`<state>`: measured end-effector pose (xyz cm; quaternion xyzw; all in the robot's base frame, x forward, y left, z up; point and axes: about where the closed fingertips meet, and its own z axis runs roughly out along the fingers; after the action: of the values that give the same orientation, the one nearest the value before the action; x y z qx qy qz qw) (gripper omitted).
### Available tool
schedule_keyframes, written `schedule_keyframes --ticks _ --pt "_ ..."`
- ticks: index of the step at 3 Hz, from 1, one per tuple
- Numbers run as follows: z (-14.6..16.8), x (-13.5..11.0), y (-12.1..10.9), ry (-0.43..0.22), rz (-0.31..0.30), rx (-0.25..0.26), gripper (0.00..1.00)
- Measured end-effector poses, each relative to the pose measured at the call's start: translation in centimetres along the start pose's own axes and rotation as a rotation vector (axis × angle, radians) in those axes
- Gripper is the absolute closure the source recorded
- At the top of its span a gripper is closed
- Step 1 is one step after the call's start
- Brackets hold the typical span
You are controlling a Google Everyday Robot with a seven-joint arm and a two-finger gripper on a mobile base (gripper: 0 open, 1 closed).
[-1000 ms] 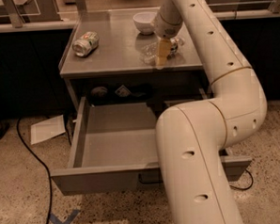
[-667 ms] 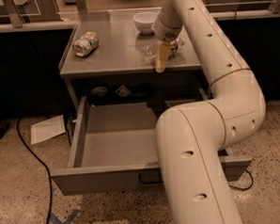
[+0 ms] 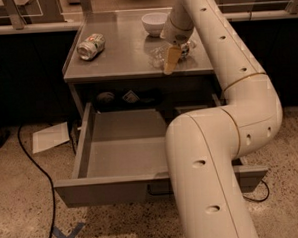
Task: Place water bottle into top drawer
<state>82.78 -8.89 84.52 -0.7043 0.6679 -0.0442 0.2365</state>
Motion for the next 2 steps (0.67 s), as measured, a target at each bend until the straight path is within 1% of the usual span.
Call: schedule_keyframes --ticks 2 --pt "0.00 0.00 0.00 0.000 0.000 0.000 0.65"
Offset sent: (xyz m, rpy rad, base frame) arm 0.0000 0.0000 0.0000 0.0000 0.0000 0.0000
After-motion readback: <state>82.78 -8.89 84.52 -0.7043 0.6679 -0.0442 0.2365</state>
